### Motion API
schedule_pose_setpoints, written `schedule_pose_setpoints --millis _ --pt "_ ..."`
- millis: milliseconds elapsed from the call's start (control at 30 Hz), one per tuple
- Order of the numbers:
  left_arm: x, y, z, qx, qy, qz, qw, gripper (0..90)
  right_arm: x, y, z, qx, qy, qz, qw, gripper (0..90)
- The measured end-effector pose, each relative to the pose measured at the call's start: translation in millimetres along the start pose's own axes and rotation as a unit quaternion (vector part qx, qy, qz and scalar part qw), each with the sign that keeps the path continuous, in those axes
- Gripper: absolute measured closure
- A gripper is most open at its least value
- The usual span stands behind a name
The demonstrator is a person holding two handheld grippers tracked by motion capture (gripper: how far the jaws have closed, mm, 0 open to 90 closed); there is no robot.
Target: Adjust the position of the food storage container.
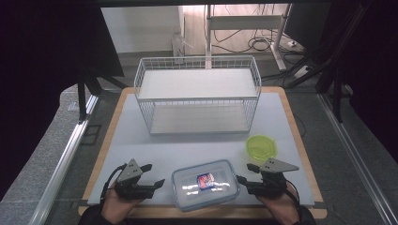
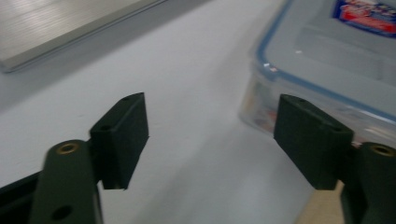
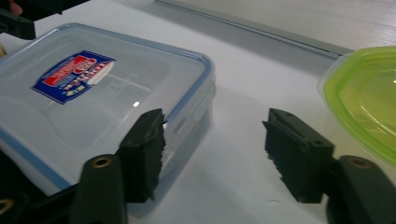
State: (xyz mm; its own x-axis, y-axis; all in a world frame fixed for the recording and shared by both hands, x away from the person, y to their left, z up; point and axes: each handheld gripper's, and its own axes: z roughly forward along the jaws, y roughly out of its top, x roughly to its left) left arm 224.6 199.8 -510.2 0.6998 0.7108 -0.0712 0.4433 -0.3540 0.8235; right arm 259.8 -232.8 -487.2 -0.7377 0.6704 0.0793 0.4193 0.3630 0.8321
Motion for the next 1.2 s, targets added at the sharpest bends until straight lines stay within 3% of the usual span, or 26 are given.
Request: schedule_pose_setpoints --millis 33,100,300,433,500,533,933,1067,1200 --pt "-3.9 0.9 -0.2 0.0 -0.009 0.005 0.9999 34.3 1.9 0.6 -1.4 -0.004 0.013 0.001 0.9999 46.5" --pt "-8.5 2.6 0.0 0.002 -0.013 0.008 0.9999 37.7 3.6 1.1 -1.9 -0.005 0.021 -0.003 0.9998 51.1" --pt "-19.3 5.3 -2.0 -0.006 -0.053 0.018 0.9984 53.8 16.7 4.4 -2.8 -0.004 0.046 -0.032 0.9984 69.1" --pt "-26.4 6.6 -1.1 -0.008 -0.073 0.025 0.997 63.4 26.4 5.1 0.5 0.003 0.077 -0.049 0.9958 79.2" --pt "-28.2 7.0 -0.4 -0.006 -0.083 0.028 0.9962 66.6 29.2 5.3 1.5 0.006 0.081 -0.055 0.9952 81.0" --pt "-30.0 7.3 -0.3 -0.006 -0.088 0.029 0.9957 72.3 34.8 5.8 2.5 0.011 0.095 -0.063 0.9934 84.9" --pt "-41.5 5.2 -0.7 -0.01 -0.122 0.026 0.9921 88.1 52.5 3.0 3.9 0.019 0.14 -0.081 0.9867 89.0" --pt "-39.5 4.0 -2.6 -0.015 -0.118 0.021 0.9927 89.6 57.4 2.4 3.9 0.017 0.155 -0.083 0.9843 89.8" --pt "-36.9 3.5 -5.4 -0.02 -0.11 0.016 0.9935 89.4 64.3 1.4 5.3 0.023 0.176 -0.091 0.98 90.0"
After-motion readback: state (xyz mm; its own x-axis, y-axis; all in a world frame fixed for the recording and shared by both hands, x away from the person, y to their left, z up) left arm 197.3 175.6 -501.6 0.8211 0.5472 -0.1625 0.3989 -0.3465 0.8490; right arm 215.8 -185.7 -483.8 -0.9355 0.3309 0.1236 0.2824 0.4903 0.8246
